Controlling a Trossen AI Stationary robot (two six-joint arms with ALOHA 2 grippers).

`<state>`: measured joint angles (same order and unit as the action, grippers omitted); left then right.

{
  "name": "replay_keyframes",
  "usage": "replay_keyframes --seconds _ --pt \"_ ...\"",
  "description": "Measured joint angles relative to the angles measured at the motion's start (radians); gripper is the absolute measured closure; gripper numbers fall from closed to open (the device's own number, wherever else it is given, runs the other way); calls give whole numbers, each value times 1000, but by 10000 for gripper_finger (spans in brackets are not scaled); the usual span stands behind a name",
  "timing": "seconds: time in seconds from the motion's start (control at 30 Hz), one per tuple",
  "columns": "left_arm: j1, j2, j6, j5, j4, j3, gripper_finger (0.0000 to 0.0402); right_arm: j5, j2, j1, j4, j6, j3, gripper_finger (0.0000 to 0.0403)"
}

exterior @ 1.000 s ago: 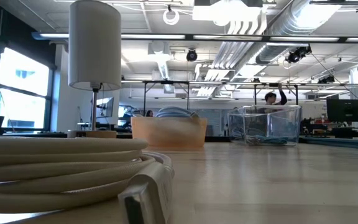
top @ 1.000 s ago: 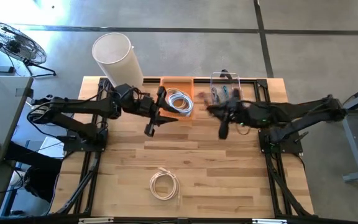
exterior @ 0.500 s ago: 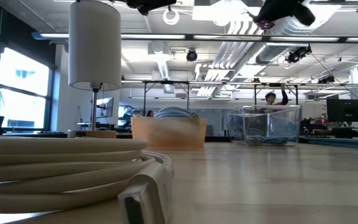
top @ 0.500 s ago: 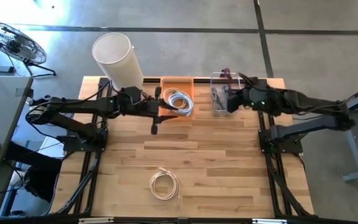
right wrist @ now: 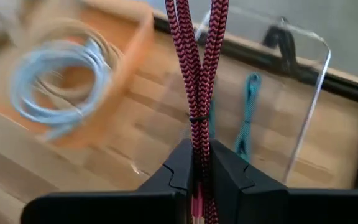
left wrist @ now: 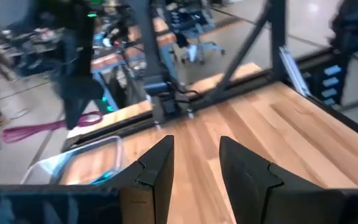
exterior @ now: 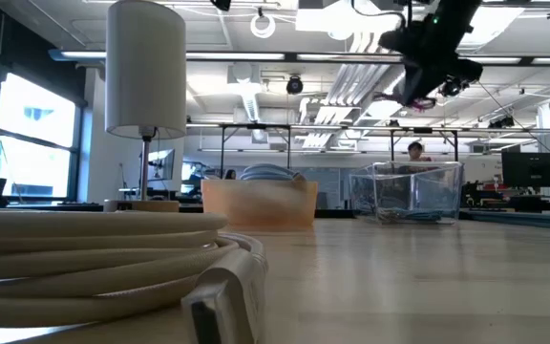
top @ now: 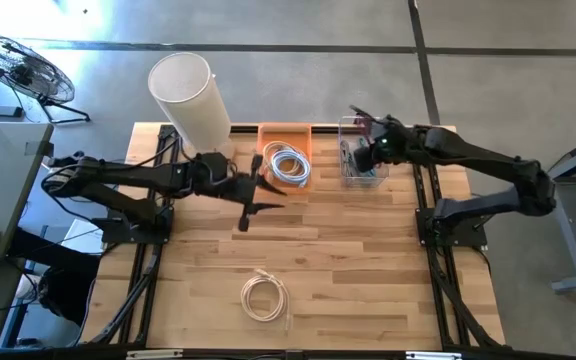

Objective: Pick & Place USB Port
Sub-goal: Put the black pink charger cable into the transparent bin, then put the light brown HDMI cable into the orange bin

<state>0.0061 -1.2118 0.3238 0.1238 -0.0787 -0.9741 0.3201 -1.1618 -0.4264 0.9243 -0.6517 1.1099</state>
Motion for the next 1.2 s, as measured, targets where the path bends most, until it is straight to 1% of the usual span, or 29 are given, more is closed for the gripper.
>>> replay_keyframes --seconds 0.13,0.23,0.43,0.5,0.6,0.73,0.87,1.0,1.1,1.2 --pt "-43 0 17 -24 45 0 277 74 -54 -8 35 9 0 372" --pt "-64 0 12 -56 69 0 277 87 -95 -36 23 63 0 362" --pt "-87 -1 -3 -61 97 0 277 27 -168 -77 -8 115 0 362" --pt "-87 -1 -13 -62 107 0 277 6 -186 -78 -17 172 0 360" --pt "-87 -1 -14 -64 123 0 277 -2 -203 -77 -32 244 0 353" --pt "-86 -1 -23 -67 142 0 277 9 -209 -77 -53 261 0 342" --pt "-85 -1 -41 -67 145 0 277 9 -208 -77 -59 293 0 322" --pt "-85 -1 -42 -67 163 0 277 6 -208 -77 -53 294 0 293" --pt "-85 -1 -92 -59 186 0 277 1 -208 -77 -40 298 0 273" --pt "-85 -1 -137 -50 265 0 277 -58 -201 -64 -41 340 0 262"
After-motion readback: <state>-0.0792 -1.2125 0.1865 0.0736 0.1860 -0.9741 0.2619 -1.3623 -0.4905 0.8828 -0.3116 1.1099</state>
